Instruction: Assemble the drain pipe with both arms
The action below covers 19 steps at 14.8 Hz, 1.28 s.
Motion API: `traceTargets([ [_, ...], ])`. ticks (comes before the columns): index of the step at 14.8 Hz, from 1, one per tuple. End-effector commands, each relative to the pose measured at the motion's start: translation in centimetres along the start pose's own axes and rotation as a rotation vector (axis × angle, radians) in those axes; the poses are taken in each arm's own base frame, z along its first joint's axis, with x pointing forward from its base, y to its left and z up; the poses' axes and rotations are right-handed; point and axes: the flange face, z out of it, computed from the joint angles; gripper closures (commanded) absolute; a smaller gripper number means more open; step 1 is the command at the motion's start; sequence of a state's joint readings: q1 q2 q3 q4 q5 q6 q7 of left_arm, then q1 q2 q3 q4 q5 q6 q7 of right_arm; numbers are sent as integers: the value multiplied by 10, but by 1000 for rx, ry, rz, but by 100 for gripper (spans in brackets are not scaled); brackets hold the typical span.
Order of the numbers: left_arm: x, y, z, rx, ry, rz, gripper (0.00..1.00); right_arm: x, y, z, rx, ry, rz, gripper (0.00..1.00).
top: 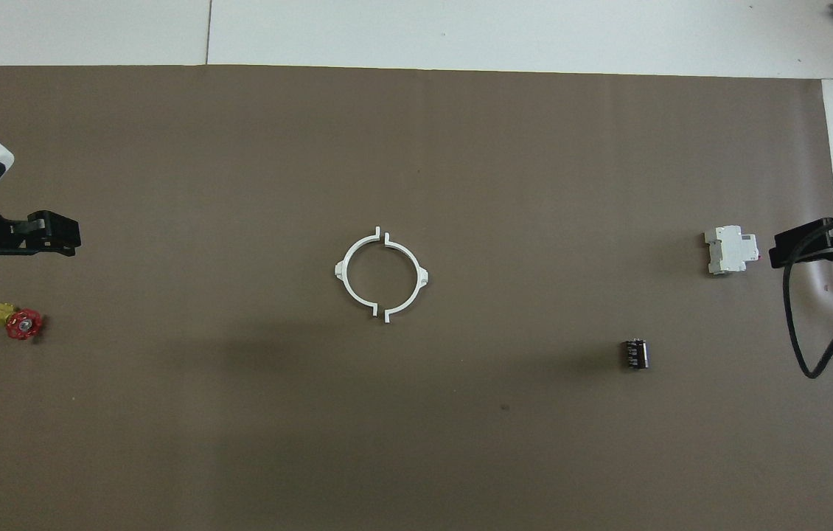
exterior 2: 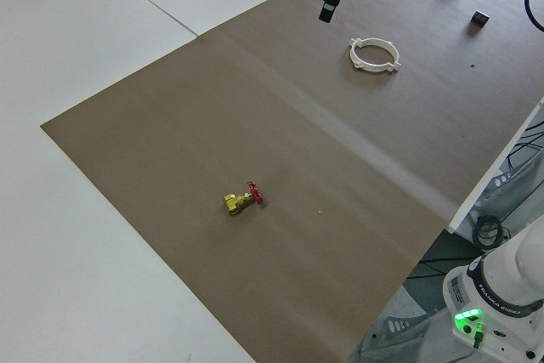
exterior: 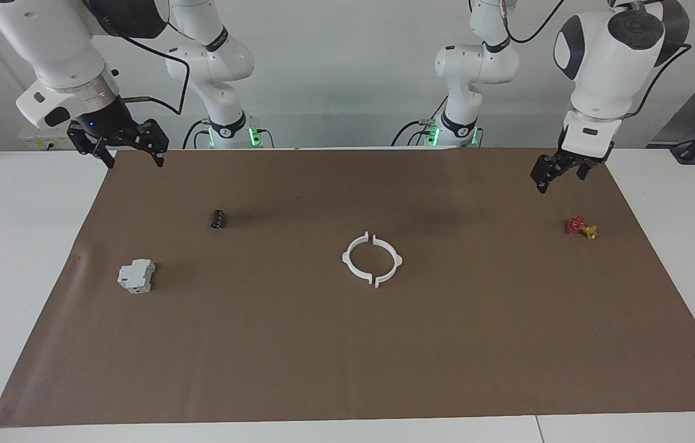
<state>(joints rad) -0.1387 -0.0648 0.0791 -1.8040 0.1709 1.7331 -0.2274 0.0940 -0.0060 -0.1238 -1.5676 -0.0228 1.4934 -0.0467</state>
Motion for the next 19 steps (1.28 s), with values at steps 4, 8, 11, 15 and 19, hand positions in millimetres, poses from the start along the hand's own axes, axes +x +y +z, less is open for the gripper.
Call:
traceTargets([
  [4,-6,-35,10,-13,-14,123,0,-2,1,0,-3,-10,23,0],
  [8,-3,-62,15,-51,-16,193,0,-2,1,0,-3,-10,23,0],
  [11,-4,-45,18,-117,-1,136,0,-2,1,0,-3,-10,23,0],
  [15,-8,-3,4,-113,6,79,0,-2,1,0,-3,-10,23,0],
  [19,-4,-15,7,-117,-10,60,0,-2,2,-1,-3,-9,25,0],
])
